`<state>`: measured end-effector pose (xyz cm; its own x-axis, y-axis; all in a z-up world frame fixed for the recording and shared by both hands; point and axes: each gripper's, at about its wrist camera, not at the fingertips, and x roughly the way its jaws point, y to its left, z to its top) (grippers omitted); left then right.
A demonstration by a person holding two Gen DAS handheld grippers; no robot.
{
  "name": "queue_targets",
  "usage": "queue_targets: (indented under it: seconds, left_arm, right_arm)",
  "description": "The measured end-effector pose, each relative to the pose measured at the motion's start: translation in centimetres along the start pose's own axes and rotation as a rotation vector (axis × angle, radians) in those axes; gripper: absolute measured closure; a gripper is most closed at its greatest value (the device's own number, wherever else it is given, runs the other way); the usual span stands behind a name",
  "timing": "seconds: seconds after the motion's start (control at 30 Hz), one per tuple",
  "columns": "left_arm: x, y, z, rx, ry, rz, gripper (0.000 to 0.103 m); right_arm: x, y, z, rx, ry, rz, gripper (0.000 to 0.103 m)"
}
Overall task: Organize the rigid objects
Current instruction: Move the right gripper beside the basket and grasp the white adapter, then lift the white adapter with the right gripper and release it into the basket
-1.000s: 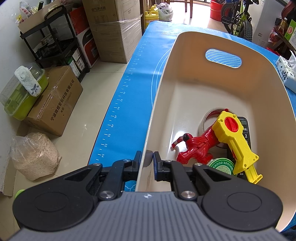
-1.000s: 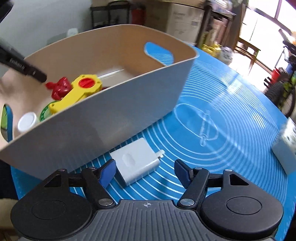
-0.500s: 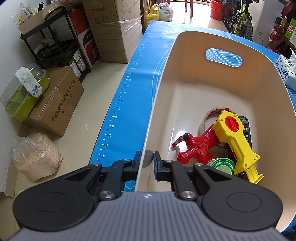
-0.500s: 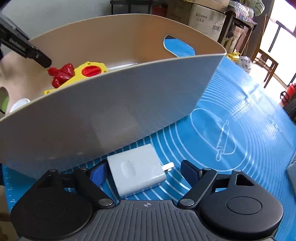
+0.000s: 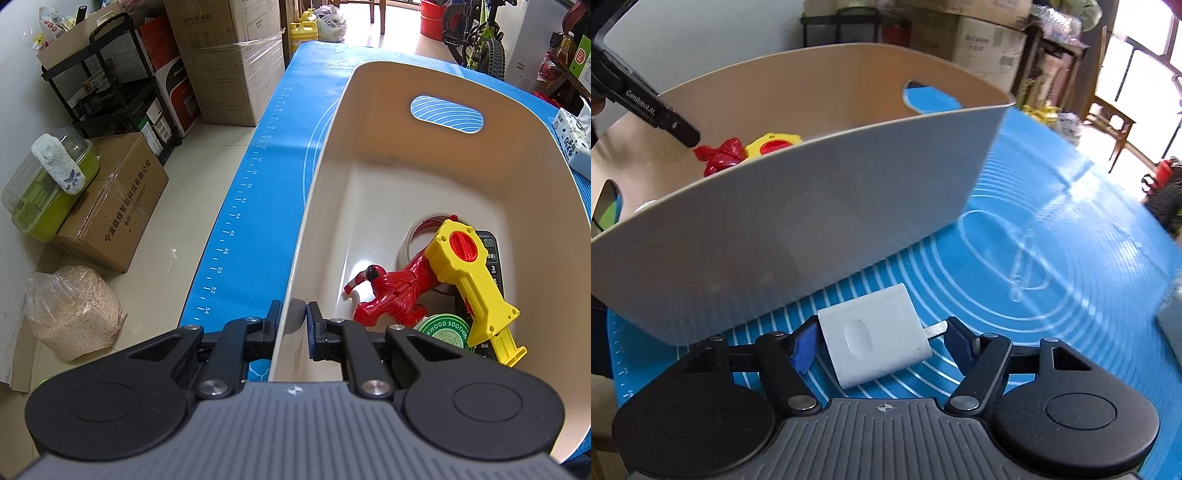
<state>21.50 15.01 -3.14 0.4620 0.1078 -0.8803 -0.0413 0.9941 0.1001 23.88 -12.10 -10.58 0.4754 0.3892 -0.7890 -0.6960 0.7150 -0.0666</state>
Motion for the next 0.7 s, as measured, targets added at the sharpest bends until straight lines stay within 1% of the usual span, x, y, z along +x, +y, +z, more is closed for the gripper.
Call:
queue_targets:
  seconds: [0.3,0.4,0.5,0.7]
  left_arm:
    - [0.0,0.0,0.0,-0.001,0.0,0.0,0.088]
    - [0.0,0.0,0.0,-0.001,0.0,-0.001,0.088]
    - [0.0,0.0,0.0,-0.001,0.0,0.0,0.088]
    - [0.0,0.0,0.0,-0.001,0.0,-0.001,0.088]
  right_arm:
    - [-4.4,-0.5,0.7,0.035,-0.087,-0.136,0.03]
    - [-6.1,-0.9,1.6,0.079,-0.13,-0.174,0.03]
    - [-7.7,-0.8,2.7,0.126,-0.173,-0.186,0.03]
    - [-10.2,1.8,6.1,0.082,-0.262,-0.199,0.03]
